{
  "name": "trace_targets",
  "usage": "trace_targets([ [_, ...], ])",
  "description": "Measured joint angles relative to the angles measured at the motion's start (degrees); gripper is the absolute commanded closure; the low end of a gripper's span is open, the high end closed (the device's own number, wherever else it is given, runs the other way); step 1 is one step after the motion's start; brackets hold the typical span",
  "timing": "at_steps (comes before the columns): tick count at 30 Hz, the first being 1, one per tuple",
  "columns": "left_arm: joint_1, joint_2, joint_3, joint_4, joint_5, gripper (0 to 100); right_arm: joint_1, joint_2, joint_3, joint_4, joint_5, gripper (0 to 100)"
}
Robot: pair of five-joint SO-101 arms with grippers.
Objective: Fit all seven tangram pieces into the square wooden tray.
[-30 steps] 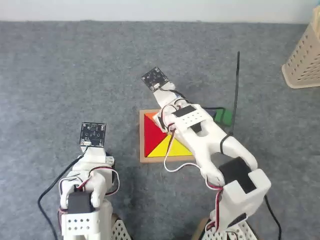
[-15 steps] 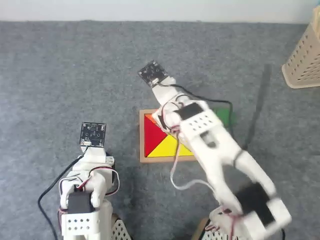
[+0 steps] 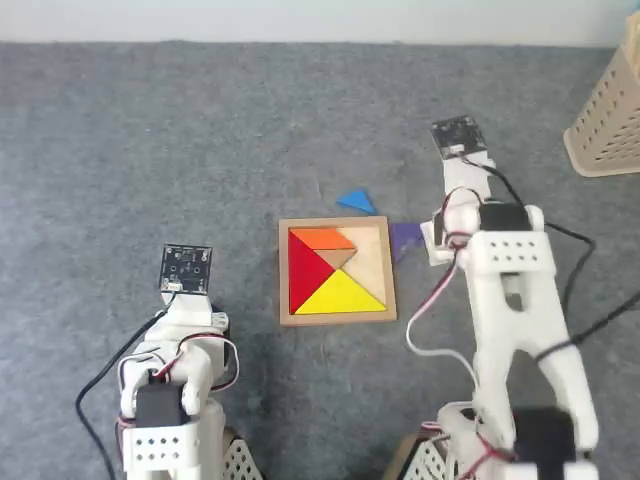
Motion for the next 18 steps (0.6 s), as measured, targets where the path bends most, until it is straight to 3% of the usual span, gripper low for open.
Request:
trace_targets([
  [8,0.00,0.00,0.00,0.00,0.00,98,0.00,19.96,-11.87,-0.62,-6.33,73.8],
  [18,0.00,0.00,0.00,0.00,0.00,98,-0.09,39.38,-25.76,-0.70,-7.38,74.2],
])
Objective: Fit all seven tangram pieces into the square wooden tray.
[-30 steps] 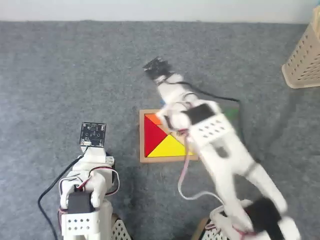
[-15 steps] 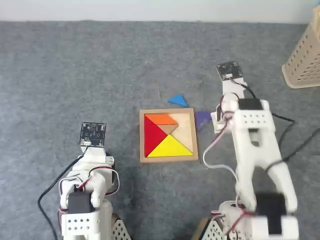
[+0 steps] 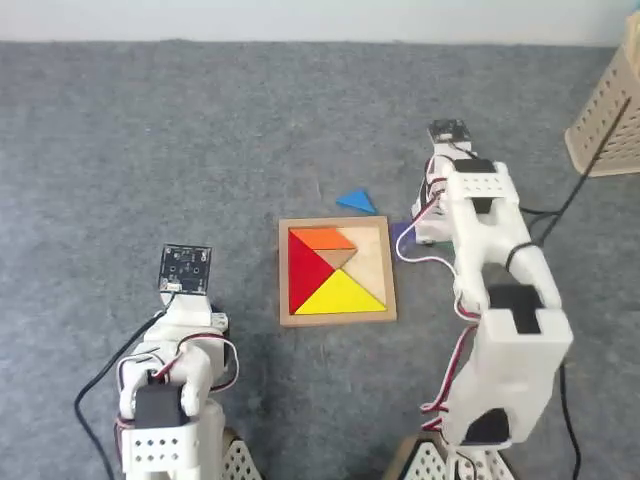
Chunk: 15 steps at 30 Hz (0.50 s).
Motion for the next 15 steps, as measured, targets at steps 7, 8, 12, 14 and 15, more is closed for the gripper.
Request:
trace_targets([
  [7,0.00,0.00,0.00,0.00,0.00,98,0.44,2.11,-0.97,0.00,0.00,88.3],
  [8,0.00,0.00,0.00,0.00,0.00,98,0.53,2.11,-1.23,0.00,-0.09,90.4],
  [12,0.00,0.00,0.00,0.00,0.00,98,1.05,2.11,-1.67,0.00,-0.35,93.1],
  [14,0.00,0.00,0.00,0.00,0.00,98,1.05,2.11,-1.67,0.00,-0.35,93.2],
  [15,0.00,0.00,0.00,0.00,0.00,98,1.05,2.11,-1.67,0.00,-0.35,93.2],
])
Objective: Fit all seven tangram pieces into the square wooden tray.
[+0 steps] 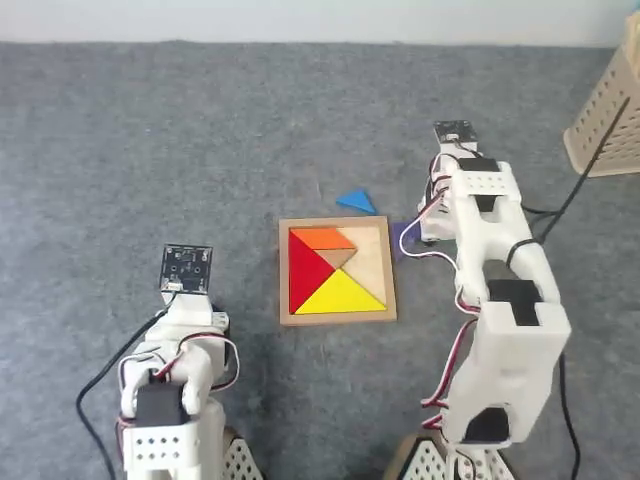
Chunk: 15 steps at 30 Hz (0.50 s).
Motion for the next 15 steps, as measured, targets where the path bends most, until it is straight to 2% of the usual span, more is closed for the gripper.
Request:
trace_targets([
  [10,0.00,0.00,0.00,0.00,0.00,98,-0.18,-1.23,0.44,2.55,-1.41,93.4],
  [15,0.00,0.00,0.00,0.00,0.00,98,-0.26,-10.73,9.85,1.32,-1.76,97.7],
])
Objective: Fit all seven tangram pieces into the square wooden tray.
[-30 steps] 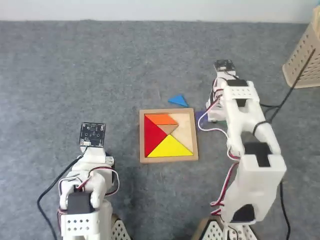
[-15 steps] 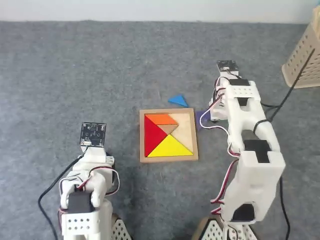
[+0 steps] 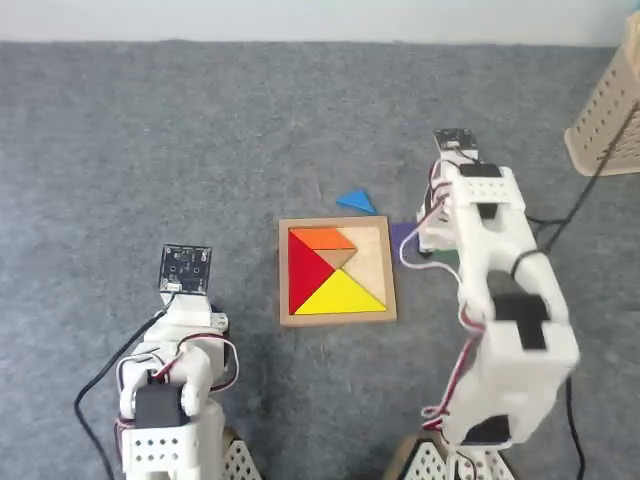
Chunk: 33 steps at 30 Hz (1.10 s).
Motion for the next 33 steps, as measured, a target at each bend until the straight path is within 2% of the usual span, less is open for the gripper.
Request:
trace_targets([
  [5,0.00,0.00,0.00,0.00,0.00,98,-3.60,-17.05,13.89,-4.92,1.76,98.1],
  [9,0.00,0.00,0.00,0.00,0.00,98,-14.07,-28.13,22.51,-8.18,6.51,98.0],
  [13,0.00,0.00,0.00,0.00,0.00,98,-23.65,-29.19,23.65,-9.32,11.16,98.0],
  [16,0.00,0.00,0.00,0.00,0.00,98,-27.43,-28.57,23.74,-11.96,15.65,98.0],
  [19,0.00,0.00,0.00,0.00,0.00,98,-28.22,-24.35,22.33,-12.66,19.52,98.1],
  [24,0.00,0.00,0.00,0.00,0.00,98,-28.48,-16.62,18.64,-12.66,20.92,98.1],
  [33,0.09,0.00,0.00,0.00,0.00,98,-25.93,-15.03,18.29,-12.66,24.26,97.8],
])
